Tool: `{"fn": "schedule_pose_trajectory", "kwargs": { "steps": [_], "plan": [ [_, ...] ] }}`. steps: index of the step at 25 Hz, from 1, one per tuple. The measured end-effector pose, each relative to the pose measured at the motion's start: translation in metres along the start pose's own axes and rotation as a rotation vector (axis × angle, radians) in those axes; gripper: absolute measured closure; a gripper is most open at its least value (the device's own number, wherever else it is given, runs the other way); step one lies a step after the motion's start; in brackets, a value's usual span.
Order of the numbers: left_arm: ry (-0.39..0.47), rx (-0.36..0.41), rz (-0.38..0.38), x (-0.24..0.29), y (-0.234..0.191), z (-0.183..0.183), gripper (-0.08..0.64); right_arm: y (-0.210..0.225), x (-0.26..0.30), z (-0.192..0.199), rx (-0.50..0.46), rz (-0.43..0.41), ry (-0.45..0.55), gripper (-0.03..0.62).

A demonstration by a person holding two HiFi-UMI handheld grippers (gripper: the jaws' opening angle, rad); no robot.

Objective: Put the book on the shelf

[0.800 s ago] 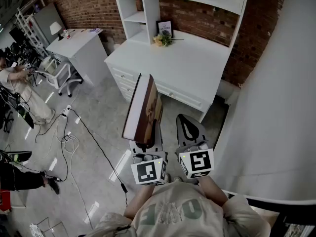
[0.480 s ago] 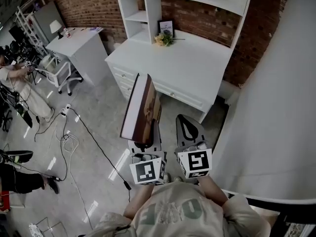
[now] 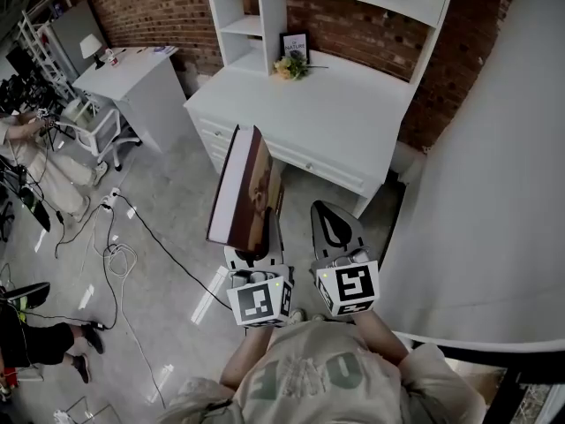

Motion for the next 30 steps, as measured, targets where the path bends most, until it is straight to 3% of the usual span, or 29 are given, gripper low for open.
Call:
{"fn": "schedule_pose_trajectory", "kwargs": {
  "steps": [7, 16, 20, 23, 30],
  "plan": [
    [-0.002, -0.019, 0.006, 0.014, -0.028, 0.004, 0.405, -0.013, 0.020, 0.000, -0.009, 0.015, 0.003, 0.577],
    [0.019, -0.004, -0.020, 0.055, -0.043, 0.019, 0.405, 0.010, 0.071, -0.003, -0.004, 0.013, 0.023, 0.577],
    [0.036, 0.009, -0.029, 0.092, -0.048, 0.030, 0.405, 0.033, 0.111, 0.002, -0.023, 0.013, 0.053, 0.577],
    [0.026, 0.020, -0.032, 0.122, -0.056, 0.041, 0.407, 0.054, 0.148, 0.007, 0.014, 0.029, 0.041, 0.577],
    [0.030, 0.022, -0.001, 0.227, -0.071, 0.051, 0.407, 0.100, 0.239, -0.009, -0.013, 0.039, 0.058, 0.577]
  ]
}}
Point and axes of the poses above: the fingertips, and each gripper's own axes: x forward along the fingers, y to its right, z out of its underside, the point moved 10 cm from there along -x, backward along the fingers, and after that the axes turned 12 degrees about x, right-handed, at the moved point
